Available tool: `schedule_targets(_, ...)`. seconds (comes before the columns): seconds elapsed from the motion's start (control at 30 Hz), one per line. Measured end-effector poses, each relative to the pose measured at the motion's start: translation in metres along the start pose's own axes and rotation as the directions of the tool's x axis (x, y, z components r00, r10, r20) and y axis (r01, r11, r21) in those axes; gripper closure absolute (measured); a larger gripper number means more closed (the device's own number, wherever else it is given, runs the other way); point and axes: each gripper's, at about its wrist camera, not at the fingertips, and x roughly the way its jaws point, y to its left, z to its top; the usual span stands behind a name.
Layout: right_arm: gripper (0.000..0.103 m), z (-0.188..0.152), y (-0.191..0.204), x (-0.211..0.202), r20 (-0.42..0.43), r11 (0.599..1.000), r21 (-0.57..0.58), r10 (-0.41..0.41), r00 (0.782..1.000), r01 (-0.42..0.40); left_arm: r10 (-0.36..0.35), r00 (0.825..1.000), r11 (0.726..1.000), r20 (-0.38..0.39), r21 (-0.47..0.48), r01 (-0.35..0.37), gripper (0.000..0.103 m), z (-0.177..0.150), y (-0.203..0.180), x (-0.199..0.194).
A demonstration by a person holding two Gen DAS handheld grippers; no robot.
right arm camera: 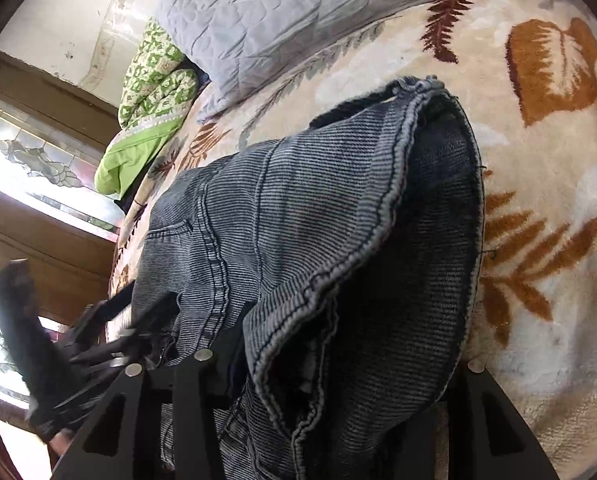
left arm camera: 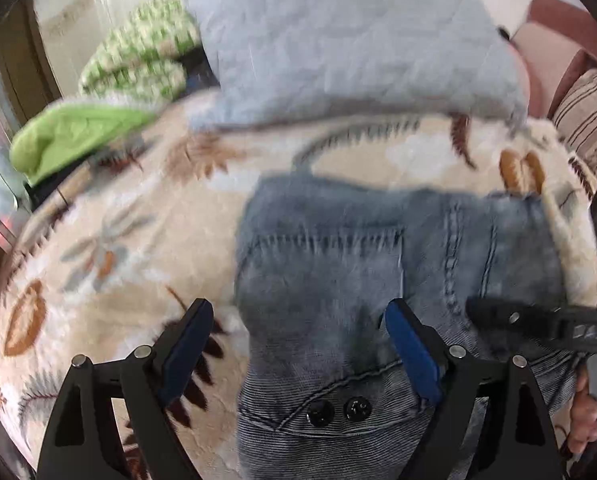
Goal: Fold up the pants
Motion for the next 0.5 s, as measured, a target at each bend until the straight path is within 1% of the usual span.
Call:
schedule_targets(0.03, 0.054, -0.001, -0.001, -0.001, 0.001, 1.000, 0.000, 0.006, 1.000, -0.006, -0.004, 1.000, 1.000, 0.029, -0.013, 0.005, 0.014, 0.000, 0.002, -0.005)
schedule_targets(0.13, 0.054, -0.003, -0.004, -0.003, 0.004, 1.000, 0.013, 0.020, 1.000, -0.020, -0.032, 0.999, 0.999, 0.018, -0.026, 0.032, 0.014, 0.009, 0.002, -0.007)
schedule_targets(0.2, 0.052, -0.003, -0.006, -0.003, 0.004, 0.999, 0.027, 0.020, 1.000, -0.020, -0.046, 0.997, 0.997, 0.063, -0.052, 0.049, 0.014, 0.014, 0.006, -0.013)
schedule_targets(0.23, 0.052, -0.004, -0.005, -0.004, 0.006, 1.000, 0.022, 0.017, 1.000, -0.017, -0.035, 0.996, 0.998, 0.088, -0.047, 0.039, 0.014, 0.015, 0.006, -0.014)
schedule_targets(0.3, 0.052, -0.005, -0.006, -0.006, 0.007, 1.000, 0.015, 0.023, 1.000, -0.023, 0.001, 0.994, 1.000, 0.111, -0.028, 0.002, 0.014, 0.015, 0.006, -0.008)
schedule_targets(0.37, 0.052, -0.004, -0.010, -0.007, 0.003, 0.999, 0.021, 0.040, 0.999, -0.040, 0.035, 0.997, 0.999, 0.065, -0.030, -0.033, 0.014, 0.014, 0.011, 0.005)
schedule_targets(0.4, 0.051, -0.003, -0.012, -0.006, -0.001, 0.998, 0.031, 0.048, 0.999, -0.048, 0.033, 0.999, 0.999, 0.043, -0.036, -0.031, 0.014, 0.013, 0.017, 0.009)
schedule_targets(0.43, 0.051, -0.002, -0.013, -0.006, -0.006, 0.998, 0.037, 0.054, 0.999, -0.054, 0.030, 0.999, 0.999, 0.041, -0.037, -0.028, 0.014, 0.012, 0.019, 0.008)
schedule_targets(0.5, 0.051, 0.000, -0.014, -0.005, -0.019, 0.998, 0.031, 0.061, 0.998, -0.060, 0.047, 0.998, 0.998, 0.039, -0.031, -0.045, 0.014, 0.012, 0.025, 0.006)
